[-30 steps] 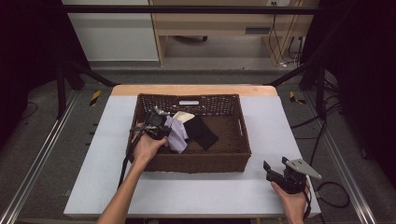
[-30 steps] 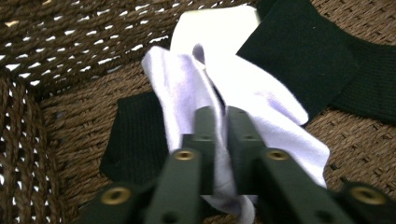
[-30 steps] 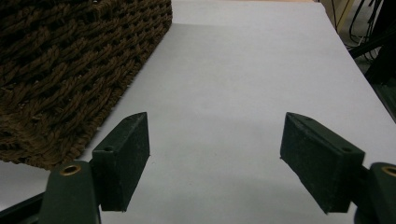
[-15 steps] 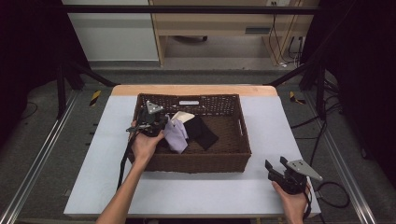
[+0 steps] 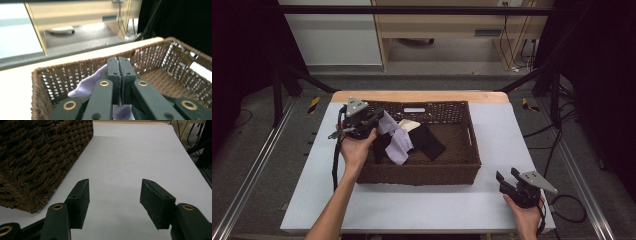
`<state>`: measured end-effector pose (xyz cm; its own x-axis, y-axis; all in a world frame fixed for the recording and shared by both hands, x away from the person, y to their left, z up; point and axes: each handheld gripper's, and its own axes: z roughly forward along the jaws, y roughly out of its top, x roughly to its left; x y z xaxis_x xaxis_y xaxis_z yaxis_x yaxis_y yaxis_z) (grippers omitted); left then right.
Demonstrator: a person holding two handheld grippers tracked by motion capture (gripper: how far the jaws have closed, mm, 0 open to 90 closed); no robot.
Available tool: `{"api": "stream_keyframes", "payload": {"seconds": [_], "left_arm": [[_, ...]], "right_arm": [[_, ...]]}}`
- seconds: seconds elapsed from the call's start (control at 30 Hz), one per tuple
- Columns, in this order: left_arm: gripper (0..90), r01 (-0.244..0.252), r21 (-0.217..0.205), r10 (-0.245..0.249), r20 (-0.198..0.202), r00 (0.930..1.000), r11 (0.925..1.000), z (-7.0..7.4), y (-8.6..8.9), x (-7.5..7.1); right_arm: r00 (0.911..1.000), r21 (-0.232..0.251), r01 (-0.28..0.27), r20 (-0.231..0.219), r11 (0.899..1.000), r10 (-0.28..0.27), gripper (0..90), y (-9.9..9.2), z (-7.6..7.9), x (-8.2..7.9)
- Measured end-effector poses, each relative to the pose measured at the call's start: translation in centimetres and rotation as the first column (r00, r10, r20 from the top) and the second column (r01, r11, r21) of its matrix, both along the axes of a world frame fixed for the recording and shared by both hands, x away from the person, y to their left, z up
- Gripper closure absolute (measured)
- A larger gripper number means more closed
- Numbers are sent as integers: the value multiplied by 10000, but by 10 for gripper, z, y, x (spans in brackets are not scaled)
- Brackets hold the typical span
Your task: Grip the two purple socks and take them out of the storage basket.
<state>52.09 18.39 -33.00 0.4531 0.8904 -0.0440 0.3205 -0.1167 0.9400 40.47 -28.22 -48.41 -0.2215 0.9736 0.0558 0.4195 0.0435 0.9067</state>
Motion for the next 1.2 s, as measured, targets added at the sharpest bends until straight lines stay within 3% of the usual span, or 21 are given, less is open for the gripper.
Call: {"api": "stream_keyframes", "payload": {"seconds": [0.13, 0.27, 0.53, 0.57, 0.77, 0.93, 1.2], "left_arm": [[875, 287, -400, -275, 301, 9992, 9988, 12, 3, -13], [875, 510, -479, -482, 576, 9972, 9975, 20, 3, -23], [875, 1244, -739, -1143, 1282, 9851, 9895, 44, 1, -53], [875, 1419, -701, -1304, 1487, 9802, 9874, 50, 0, -61], [875, 1914, -338, -1820, 1858, 9656, 9809, 63, -5, -86], [875, 2279, -347, -2170, 1959, 9563, 9731, 64, -6, -101], [875, 2978, -473, -2831, 1994, 9381, 9535, 63, -2, -129]], "right_arm": [[10000, 3, 2, -11, 10000, -2, 416, 0, 0, 0], [10000, -6, -8, 24, 10000, 8, 437, 1, 0, 0], [10000, -43, -29, 44, 10000, 30, 452, 1, 0, -1], [10000, -47, -55, 35, 10000, 55, 449, 1, 0, 0], [9999, -159, -113, -13, 9998, 112, 438, 2, 0, 0], [10000, -143, -43, 53, 9999, 44, 451, 2, 0, 0], [10000, -170, -78, 25, 9998, 79, 437, 2, 0, 0]]}}
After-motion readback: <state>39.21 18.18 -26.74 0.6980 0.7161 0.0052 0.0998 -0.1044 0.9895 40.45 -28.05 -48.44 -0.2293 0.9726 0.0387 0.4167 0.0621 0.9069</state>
